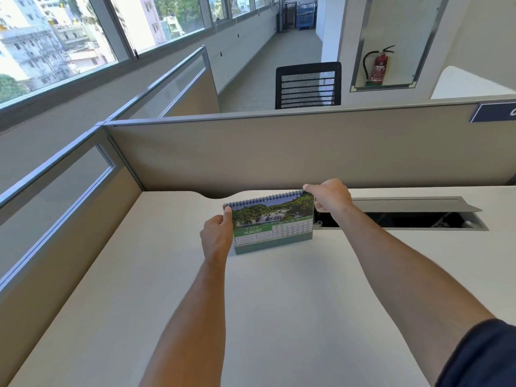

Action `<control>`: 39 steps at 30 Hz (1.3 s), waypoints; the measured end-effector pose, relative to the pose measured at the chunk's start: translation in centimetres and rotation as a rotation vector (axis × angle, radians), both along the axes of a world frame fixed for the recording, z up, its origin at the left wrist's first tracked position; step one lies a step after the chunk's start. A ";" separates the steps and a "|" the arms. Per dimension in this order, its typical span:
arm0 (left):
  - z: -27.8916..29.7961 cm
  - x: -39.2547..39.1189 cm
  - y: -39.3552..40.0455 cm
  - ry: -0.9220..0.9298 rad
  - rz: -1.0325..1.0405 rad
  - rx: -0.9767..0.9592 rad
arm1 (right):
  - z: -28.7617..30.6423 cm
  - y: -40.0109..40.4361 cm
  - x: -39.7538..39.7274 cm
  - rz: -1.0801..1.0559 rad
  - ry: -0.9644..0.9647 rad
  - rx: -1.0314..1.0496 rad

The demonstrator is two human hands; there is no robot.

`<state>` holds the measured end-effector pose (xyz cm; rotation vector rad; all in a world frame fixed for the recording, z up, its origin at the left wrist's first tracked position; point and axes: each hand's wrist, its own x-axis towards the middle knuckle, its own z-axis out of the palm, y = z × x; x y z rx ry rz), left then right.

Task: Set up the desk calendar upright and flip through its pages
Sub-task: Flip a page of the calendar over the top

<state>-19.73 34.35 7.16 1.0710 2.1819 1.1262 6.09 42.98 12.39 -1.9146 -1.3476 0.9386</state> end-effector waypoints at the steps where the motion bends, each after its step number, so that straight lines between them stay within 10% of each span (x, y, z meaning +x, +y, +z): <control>1: 0.0 0.1 0.0 0.013 0.002 -0.008 | 0.1 0.0 -0.1 -0.004 -0.008 -0.016; 23: -0.7 0.0 0.1 0.003 0.001 0.009 | 0.4 -0.1 -1.4 0.023 -0.020 -0.042; 39: -0.7 0.3 -0.2 -0.044 0.000 -0.005 | -0.2 0.3 -0.8 0.033 0.480 0.109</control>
